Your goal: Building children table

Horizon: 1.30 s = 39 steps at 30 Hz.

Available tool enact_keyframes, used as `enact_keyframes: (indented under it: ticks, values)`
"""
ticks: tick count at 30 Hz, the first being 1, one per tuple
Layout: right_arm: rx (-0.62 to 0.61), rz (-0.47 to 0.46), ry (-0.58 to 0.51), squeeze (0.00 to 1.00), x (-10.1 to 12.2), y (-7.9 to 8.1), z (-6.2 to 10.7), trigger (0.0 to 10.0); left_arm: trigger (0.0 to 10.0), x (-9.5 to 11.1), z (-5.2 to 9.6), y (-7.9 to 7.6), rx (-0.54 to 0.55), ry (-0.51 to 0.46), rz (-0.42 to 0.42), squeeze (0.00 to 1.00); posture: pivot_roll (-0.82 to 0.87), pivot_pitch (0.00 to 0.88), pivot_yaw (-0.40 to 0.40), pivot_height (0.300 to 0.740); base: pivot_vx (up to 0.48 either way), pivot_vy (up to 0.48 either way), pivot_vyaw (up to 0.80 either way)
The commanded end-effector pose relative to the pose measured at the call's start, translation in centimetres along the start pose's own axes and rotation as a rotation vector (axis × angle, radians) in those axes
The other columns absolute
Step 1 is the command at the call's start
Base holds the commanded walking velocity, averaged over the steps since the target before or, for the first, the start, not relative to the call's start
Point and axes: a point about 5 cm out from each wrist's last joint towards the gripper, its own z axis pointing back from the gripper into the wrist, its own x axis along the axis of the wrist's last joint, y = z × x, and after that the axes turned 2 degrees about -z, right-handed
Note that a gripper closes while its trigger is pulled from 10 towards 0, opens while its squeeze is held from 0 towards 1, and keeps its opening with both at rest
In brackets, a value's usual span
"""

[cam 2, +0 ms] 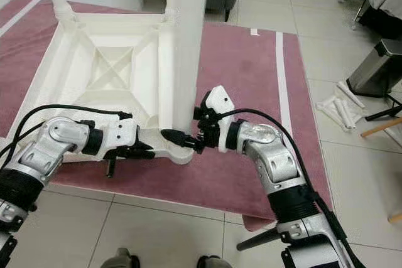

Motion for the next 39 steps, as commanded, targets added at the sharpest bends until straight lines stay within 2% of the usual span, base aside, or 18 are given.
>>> enact_keyframes:
  ticks: [1, 5, 9, 10, 11, 15, 20, 21, 22, 25, 27, 29, 32, 33, 35, 36, 39]
  values:
    - [0.032, -0.007, 0.004, 0.00, 0.1, 0.2, -0.1, 10.0, 0.0, 0.5, 0.4, -0.9, -0.171, -0.005, -0.042, 0.00, 0.15, 0.079, -0.037, 0.740, 0.000, 0.000, 0.00]
    - [0.082, -0.013, 0.016, 0.00, -0.3, 0.6, -1.0, 10.0, 0.0, 0.4, 0.6, -0.9, -0.160, 0.000, -0.034, 0.00, 0.15, 0.082, -0.043, 0.740, 0.000, 0.000, 0.00]
    - [0.077, -0.020, 0.020, 0.00, -0.7, 0.5, -1.7, 10.0, 0.0, 0.4, 0.5, -0.8, -0.151, -0.002, -0.026, 0.00, 0.15, 0.082, -0.045, 0.740, 0.000, 0.000, 0.00]
    - [0.059, -0.030, 0.019, 0.00, -0.9, 0.4, -1.9, 2.8, 0.0, 0.4, 0.4, -0.8, -0.138, -0.005, -0.022, 0.00, 0.15, 0.082, -0.044, 0.740, 0.000, 0.000, 0.00]
    - [0.041, -0.037, 0.015, 0.00, -0.9, 0.3, -1.9, 0.0, 0.0, 0.6, 0.2, -0.7, -0.126, -0.015, -0.015, 0.00, 0.15, 0.082, -0.044, 0.740, 0.000, 0.000, 0.00]
    - [0.014, -0.047, 0.012, 0.00, -1.1, 0.2, -1.9, 0.0, 0.0, 0.9, 0.0, -0.5, -0.112, -0.031, -0.005, 0.00, 0.15, 0.082, -0.044, 0.740, 0.000, 0.000, 0.00]
    - [-0.265, -0.073, 0.064, 0.00, -2.9, -0.9, -1.9, 0.0, 0.0, 1.9, -1.2, 0.7, -0.038, -0.086, 0.030, 0.00, 0.14, 0.085, -0.038, 0.740, 0.000, 0.000, 0.00]
    - [-0.265, -0.073, 0.064, 0.00, -2.9, -0.9, -1.9, 0.0, 0.0, 1.9, -1.2, 0.7, -0.038, -0.086, 0.030, 0.00, 0.14, 0.085, -0.038, 0.740, 0.000, 0.000, 0.00]
    - [-0.378, -0.090, 0.066, 0.00, -3.4, -1.2, -1.8, 0.0, 0.0, 2.2, -1.7, 1.3, -0.011, -0.099, 0.039, 0.00, 0.14, 0.086, -0.037, 0.740, 0.000, 0.000, 0.00]
    - [-0.569, -0.119, 0.074, 0.00, -4.1, -1.9, -1.3, 0.0, 0.0, 2.7, -2.6, 2.1, 0.017, -0.116, 0.046, 0.00, 0.14, 0.086, -0.033, 0.740, 0.000, 0.000, 0.00]
    - [-0.643, -0.131, 0.080, 0.00, -4.4, -2.2, -1.1, 0.0, 0.0, 3.0, -2.9, 2.4, 0.023, -0.121, 0.047, 0.00, 0.14, 0.086, -0.033, 0.740, 0.000, 0.000, 0.00]
    - [-0.769, -0.152, 0.076, 0.00, -4.9, -2.4, -0.7, 0.0, 0.0, 3.4, -3.5, 2.8, 0.032, -0.132, 0.052, 0.00, 0.13, 0.084, -0.023, 0.740, 0.000, 0.000, 0.00]
    - [-0.875, -0.183, 0.078, 0.00, -5.4, -2.5, -0.3, 0.0, 0.0, 3.8, -4.1, 3.3, 0.044, -0.141, 0.057, 0.00, 0.12, 0.084, -0.018, 0.740, 0.000, 0.000, 0.00]
    - [-0.875, -0.183, 0.078, 0.00, -5.4, -2.5, -0.3, 0.0, 0.0, 3.8, -4.1, 3.3, 0.044, -0.141, 0.057, 0.00, 0.12, 0.084, -0.018, 0.740, 0.000, 0.000, 0.00]
    - [-1.069, -0.230, 0.103, 0.00, -6.3, -2.5, 0.2, 0.0, 0.0, 4.5, -5.1, 4.2, 0.072, -0.149, 0.062, 0.00, 0.12, 0.082, -0.014, 0.740, 0.000, 0.000, 0.00]
    - [-1.069, -0.230, 0.103, 0.00, -6.3, -2.5, 0.2, 0.0, 0.0, 4.5, -5.1, 4.2, 0.072, -0.149, 0.062, 0.00, 0.12, 0.082, -0.014, 0.740, 0.000, 0.000, 0.00]
    - [-1.269, -0.298, 0.112, 0.00, -7.1, -2.0, -0.1, 0.0, 0.0, 5.2, -6.2, 5.1, 0.098, -0.158, 0.070, 0.00, 0.12, 0.080, -0.009, 0.740, 0.000, 0.000, 0.00]
